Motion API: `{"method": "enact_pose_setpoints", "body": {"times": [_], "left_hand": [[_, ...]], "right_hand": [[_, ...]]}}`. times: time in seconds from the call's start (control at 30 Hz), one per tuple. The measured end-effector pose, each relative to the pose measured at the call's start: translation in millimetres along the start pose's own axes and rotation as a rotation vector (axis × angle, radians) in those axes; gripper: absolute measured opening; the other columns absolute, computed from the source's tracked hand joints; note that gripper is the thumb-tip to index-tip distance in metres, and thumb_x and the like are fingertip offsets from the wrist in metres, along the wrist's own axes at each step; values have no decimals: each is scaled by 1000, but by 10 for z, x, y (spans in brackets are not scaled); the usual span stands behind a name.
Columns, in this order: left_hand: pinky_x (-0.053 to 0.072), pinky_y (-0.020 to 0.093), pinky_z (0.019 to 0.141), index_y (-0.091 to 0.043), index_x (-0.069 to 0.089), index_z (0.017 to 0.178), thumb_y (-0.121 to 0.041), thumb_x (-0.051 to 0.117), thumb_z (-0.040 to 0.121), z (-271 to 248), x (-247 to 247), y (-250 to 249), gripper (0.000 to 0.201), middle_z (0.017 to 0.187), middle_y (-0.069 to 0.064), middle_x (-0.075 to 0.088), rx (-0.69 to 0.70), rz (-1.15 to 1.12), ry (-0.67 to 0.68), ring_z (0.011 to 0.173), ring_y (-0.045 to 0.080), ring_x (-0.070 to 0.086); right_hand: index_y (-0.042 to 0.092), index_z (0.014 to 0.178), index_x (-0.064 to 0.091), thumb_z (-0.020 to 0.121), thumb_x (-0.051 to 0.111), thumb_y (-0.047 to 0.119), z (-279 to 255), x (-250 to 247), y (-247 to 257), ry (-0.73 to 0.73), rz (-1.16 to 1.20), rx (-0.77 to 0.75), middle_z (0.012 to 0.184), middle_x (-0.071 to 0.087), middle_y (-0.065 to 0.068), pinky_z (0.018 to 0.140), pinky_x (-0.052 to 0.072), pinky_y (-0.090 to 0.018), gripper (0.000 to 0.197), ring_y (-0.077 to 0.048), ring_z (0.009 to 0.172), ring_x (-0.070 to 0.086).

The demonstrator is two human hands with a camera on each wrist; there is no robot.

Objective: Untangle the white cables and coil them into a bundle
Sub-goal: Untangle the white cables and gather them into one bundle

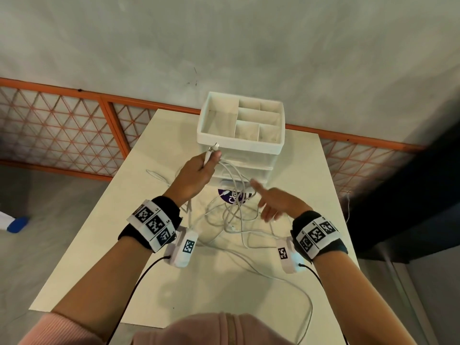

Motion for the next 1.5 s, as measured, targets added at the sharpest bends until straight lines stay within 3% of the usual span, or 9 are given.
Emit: {"method": "enact_pose_setpoints", "body": {"times": [0.17, 0.37, 0.5, 0.63, 0.83, 1.0, 1.1, 1.27, 1.5], "left_hand": [[19, 28, 47, -21, 25, 64, -47, 39, 98, -31, 23, -45, 45, 40, -10, 23, 28, -27, -17, 38, 7, 22], [19, 28, 48, -18, 38, 66, -58, 45, 87, 42, -339, 78, 45, 42, -12, 28, 34, -195, -208, 38, 4, 24], [19, 28, 48, -10, 41, 73, -54, 44, 89, 79, -397, 103, 47, 41, -12, 28, 46, -198, -251, 37, 4, 24], [29, 18, 48, -26, 37, 61, -46, 40, 94, 67, -461, 13, 39, 40, -15, 42, 76, -186, -330, 40, 0, 36], [18, 26, 47, -27, 31, 58, -53, 47, 89, 131, -443, -7, 43, 42, -12, 25, 52, -215, -255, 39, 6, 22], [23, 31, 50, -27, 28, 59, -44, 44, 96, 80, -185, -154, 44, 49, -9, 27, 108, -34, -168, 41, 8, 25], [25, 30, 50, -24, 28, 59, -42, 42, 98, 54, -54, -266, 45, 46, -9, 30, 135, -10, -155, 41, 7, 28], [21, 26, 46, -30, 36, 53, -46, 43, 96, 127, -340, -189, 47, 41, -11, 29, 123, -198, -338, 38, 8, 26], [20, 25, 47, -33, 31, 55, -47, 41, 96, 24, -339, 11, 44, 44, -12, 26, 106, -223, -437, 40, 7, 21]], "right_hand": [[16, 87, 60, 97, 48, 30, 148, 221, 65, 97, 286, -301, 94, 68, -4, 70, 45, -22, 21, -9, 77, 62], [9, 86, 54, 95, 44, 17, 185, -15, -242, 28, 1131, -447, 68, 62, 0, 77, 57, -29, 16, -16, 73, 69], [14, 95, 61, 98, 47, 13, 256, -131, -346, -263, 524, -495, 87, 56, 3, 73, 53, -26, 15, -4, 66, 53], [9, 99, 68, 88, 56, -3, 365, -186, -507, -567, -201, -546, 80, 38, 11, 79, 40, -32, 21, -19, 81, 45], [21, 131, 47, 80, 67, 5, 510, -56, -768, -137, -201, -206, 108, 42, -2, 104, 38, -50, 56, -21, 106, 49], [16, 136, 44, 90, 56, 8, 84, -243, 204, -303, 181, -645, 138, 46, -7, 107, 39, -35, 47, -21, 126, 48], [21, 127, 56, 95, 49, 40, -150, -83, 710, 3, 295, -680, 123, 64, 4, 104, 42, -24, 38, -6, 117, 58], [14, 85, 59, 94, 55, 29, -45, 95, 626, 132, 333, -618, 68, 56, 1, 76, 45, -25, 18, -13, 68, 60], [4, 96, 58, 91, 59, 29, 245, 84, 302, 112, -144, -479, 90, 49, 3, 76, 38, -23, 26, -11, 80, 49]]}}
Point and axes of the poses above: each hand's wrist, its own z-axis towards the middle knuckle, its own x-axis out of the palm, y = z × x, the point moved 5 cm from there along z, towards the middle knuckle
